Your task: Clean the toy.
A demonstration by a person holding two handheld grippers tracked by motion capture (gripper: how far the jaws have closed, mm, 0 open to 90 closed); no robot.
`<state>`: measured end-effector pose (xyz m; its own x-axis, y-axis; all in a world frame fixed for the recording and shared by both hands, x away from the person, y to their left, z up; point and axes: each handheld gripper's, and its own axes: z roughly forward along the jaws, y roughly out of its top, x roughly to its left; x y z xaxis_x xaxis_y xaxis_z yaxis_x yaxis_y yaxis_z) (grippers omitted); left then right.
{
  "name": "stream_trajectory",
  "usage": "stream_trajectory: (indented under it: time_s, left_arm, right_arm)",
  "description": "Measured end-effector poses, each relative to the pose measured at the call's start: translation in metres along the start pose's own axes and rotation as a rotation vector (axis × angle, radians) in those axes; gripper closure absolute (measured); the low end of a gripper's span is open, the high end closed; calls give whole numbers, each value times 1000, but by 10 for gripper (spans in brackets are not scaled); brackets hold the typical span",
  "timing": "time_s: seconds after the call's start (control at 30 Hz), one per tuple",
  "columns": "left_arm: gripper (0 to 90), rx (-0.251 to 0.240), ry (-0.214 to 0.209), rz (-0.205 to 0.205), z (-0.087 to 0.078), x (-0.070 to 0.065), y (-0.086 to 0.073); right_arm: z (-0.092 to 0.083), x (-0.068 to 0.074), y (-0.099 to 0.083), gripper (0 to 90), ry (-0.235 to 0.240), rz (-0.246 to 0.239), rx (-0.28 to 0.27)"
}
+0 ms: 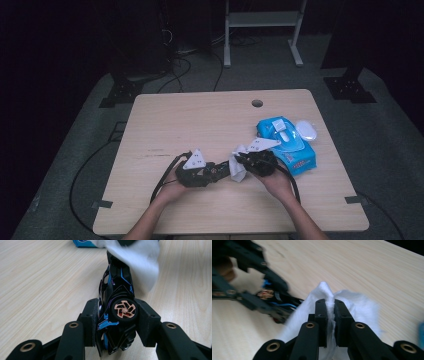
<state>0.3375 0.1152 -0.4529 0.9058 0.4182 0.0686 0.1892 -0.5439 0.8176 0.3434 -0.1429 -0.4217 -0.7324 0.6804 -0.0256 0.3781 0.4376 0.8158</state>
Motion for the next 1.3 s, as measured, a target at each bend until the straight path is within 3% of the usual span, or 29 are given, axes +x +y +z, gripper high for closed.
stream_trajectory:
  time_s: [0.17,0.2,0.3,0.5,0.57,0.67,0.73,0.83,1.07,1.3]
  left_arm:
    - [583,4,-14,14,-1,-1,0]
    - [584,8,-14,18,-1,-1,0]
    - [586,12,-19,24,-2,-1,0]
    - [584,41,-21,21,-9,0,-2]
    - [571,46,-18,10,-11,1,-1]
    - [542,68,-12,20,-11,0,2]
    - [531,80,-10,28,-10,-1,4]
    - [509,109,-3,30,-9,-1,9]
    - [462,156,-11,48,3,-1,29]
    - [426,236,-23,46,23,-4,44]
  right_arm:
    - [-7,-15,-6,821,-46,59,-6]
    - [-7,-17,-7,821,-36,70,-7]
    - [-6,-16,-9,821,-43,64,-7]
    - [-3,-10,-13,821,16,103,-35]
    - [-2,-2,-14,822,19,85,-50]
    - [0,3,-10,822,91,86,-38]
    - [-1,5,-9,822,70,63,-49]
    - [-4,-3,-10,822,65,93,-59]
    - [-16,-17,-22,822,64,129,-61]
    - [-15,-23,-28,822,84,141,-53]
